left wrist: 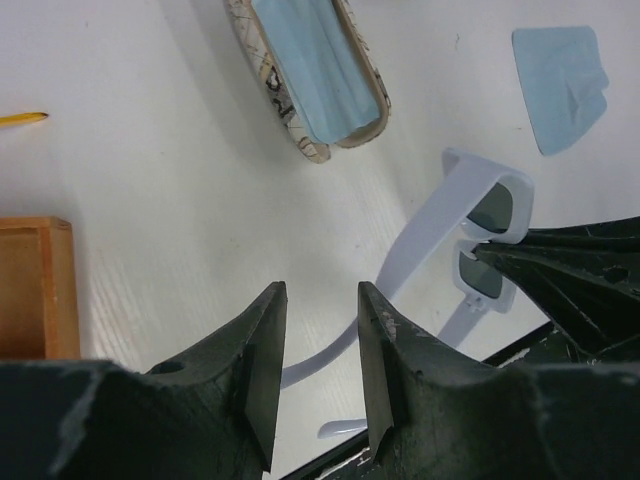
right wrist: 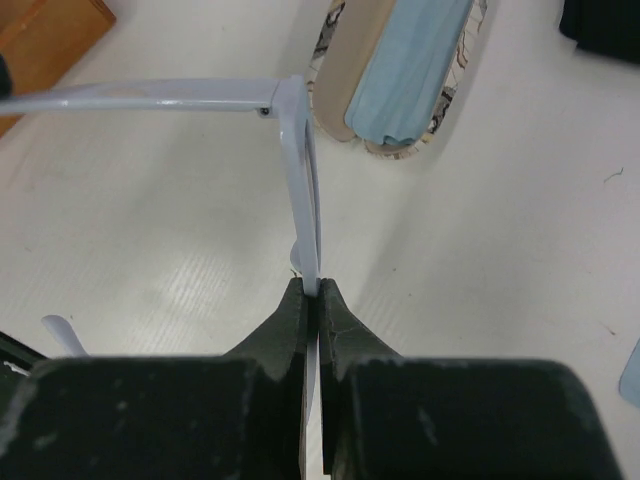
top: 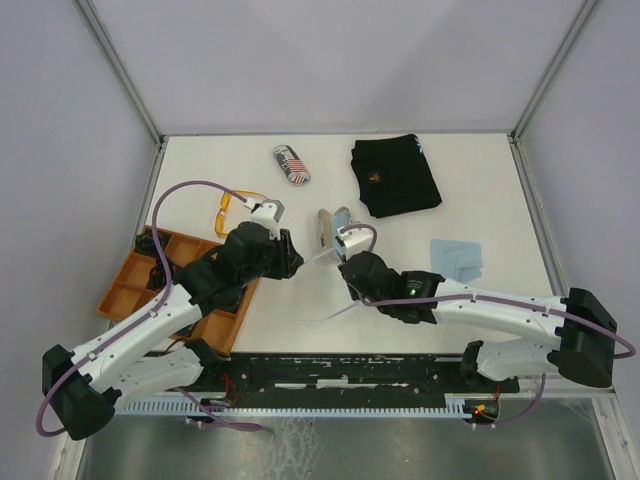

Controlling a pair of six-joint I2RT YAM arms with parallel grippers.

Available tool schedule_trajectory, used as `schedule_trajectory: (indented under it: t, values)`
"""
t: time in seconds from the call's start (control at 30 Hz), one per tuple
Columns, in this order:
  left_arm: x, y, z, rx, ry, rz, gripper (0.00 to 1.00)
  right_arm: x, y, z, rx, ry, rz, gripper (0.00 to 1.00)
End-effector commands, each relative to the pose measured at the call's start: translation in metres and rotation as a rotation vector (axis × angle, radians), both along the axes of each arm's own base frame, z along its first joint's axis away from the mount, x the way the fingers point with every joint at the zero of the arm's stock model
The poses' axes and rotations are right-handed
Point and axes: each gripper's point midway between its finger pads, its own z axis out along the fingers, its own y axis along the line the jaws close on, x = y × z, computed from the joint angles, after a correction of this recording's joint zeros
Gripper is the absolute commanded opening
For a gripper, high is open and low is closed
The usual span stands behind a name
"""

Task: Organize the sunglasses
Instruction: Fold the sunglasses.

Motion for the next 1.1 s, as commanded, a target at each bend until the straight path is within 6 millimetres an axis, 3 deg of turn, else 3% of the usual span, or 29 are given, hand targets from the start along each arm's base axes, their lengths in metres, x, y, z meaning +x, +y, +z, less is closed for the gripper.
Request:
schedule_trajectory:
  t: [0.0,0.27,0.53,1.07]
  values:
    - [0.014,-0.015,0.039,-0.080,-0.093,0.093,0.42,0.017,0.019,0.032,0.113,-0.175,-0.112,0.00]
    - [0.025,-0.005,0.060,-0.082,-0.151,0.181,0.42,0.007,0.030,0.036,0.122,-0.247,-0.136,0.00]
    - [0.025,-0.003,0.054,-0.063,-0.144,0.186,0.41,0.002,0.030,0.043,0.161,-0.273,-0.143,0.00]
    - [0.012,-0.027,0.030,-0.066,-0.084,0.116,0.38,0.003,0.031,0.061,0.229,-0.285,-0.164,0.00]
